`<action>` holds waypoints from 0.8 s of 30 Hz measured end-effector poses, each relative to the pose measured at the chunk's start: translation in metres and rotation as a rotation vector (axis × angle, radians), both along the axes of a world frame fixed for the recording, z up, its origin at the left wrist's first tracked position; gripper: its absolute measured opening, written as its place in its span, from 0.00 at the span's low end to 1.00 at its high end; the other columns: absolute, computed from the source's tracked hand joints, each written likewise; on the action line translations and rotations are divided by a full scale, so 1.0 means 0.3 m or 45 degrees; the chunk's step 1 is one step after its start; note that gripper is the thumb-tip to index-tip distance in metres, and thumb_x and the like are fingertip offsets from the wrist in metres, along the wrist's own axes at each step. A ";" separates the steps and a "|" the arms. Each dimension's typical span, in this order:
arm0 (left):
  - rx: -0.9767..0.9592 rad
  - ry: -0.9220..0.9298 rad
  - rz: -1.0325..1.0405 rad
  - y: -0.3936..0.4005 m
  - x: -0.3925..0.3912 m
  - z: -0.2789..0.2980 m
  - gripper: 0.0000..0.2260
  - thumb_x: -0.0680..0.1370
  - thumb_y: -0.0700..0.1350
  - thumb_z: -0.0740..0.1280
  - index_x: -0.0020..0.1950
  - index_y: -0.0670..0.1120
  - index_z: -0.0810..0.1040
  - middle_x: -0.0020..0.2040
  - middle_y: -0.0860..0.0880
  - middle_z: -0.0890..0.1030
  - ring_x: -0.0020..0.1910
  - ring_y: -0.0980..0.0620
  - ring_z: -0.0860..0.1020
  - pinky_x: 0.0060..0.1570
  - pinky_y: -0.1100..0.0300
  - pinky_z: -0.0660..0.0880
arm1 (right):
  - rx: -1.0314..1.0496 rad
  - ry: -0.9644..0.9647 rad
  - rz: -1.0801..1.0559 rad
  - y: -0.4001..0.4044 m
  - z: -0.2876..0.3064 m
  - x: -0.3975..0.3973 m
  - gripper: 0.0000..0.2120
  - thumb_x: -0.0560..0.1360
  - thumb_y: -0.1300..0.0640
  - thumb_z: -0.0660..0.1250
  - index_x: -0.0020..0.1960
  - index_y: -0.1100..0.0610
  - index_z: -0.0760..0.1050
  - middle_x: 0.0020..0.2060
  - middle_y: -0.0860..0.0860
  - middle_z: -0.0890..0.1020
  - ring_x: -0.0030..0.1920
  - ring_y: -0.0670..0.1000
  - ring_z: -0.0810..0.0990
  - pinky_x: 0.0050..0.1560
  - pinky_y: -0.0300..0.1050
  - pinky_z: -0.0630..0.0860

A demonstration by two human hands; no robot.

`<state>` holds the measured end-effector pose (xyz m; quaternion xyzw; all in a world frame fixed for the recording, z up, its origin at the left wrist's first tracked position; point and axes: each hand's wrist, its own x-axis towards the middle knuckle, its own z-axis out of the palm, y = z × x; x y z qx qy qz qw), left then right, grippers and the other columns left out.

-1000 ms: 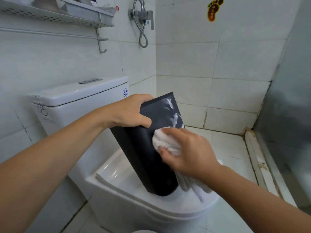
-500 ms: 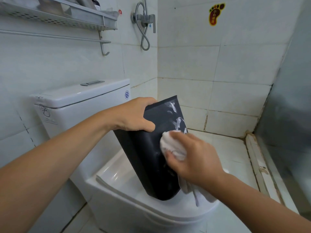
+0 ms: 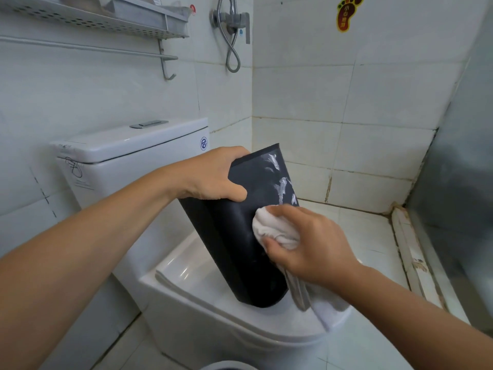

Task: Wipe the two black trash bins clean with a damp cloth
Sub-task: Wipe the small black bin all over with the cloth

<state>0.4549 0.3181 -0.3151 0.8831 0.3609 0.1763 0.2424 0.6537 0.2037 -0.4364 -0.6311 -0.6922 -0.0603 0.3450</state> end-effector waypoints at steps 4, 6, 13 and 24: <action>-0.003 -0.006 0.037 0.010 -0.010 -0.004 0.19 0.71 0.40 0.74 0.61 0.51 0.78 0.53 0.50 0.85 0.52 0.46 0.84 0.56 0.42 0.81 | 0.063 -0.020 -0.095 0.015 0.005 -0.013 0.23 0.73 0.33 0.64 0.65 0.40 0.72 0.48 0.44 0.82 0.46 0.53 0.82 0.42 0.48 0.77; -0.008 -0.009 0.043 0.013 -0.018 -0.006 0.19 0.71 0.41 0.74 0.60 0.52 0.79 0.52 0.51 0.86 0.52 0.47 0.84 0.56 0.43 0.81 | 0.016 -0.053 0.100 -0.027 -0.001 -0.054 0.24 0.72 0.33 0.63 0.66 0.39 0.71 0.46 0.43 0.81 0.44 0.51 0.81 0.41 0.48 0.78; -0.023 -0.032 0.067 0.013 -0.020 -0.008 0.17 0.74 0.36 0.73 0.61 0.49 0.79 0.52 0.48 0.86 0.51 0.46 0.84 0.55 0.45 0.82 | -0.009 -0.005 -0.137 0.032 0.006 0.003 0.20 0.74 0.34 0.65 0.62 0.42 0.75 0.47 0.45 0.83 0.47 0.53 0.82 0.44 0.48 0.77; -0.031 -0.003 0.092 0.012 -0.025 -0.006 0.18 0.72 0.40 0.74 0.60 0.51 0.79 0.51 0.50 0.86 0.51 0.45 0.84 0.55 0.41 0.82 | 0.006 -0.050 -0.060 0.018 0.003 -0.012 0.21 0.74 0.35 0.64 0.64 0.41 0.75 0.47 0.44 0.82 0.46 0.53 0.82 0.42 0.48 0.77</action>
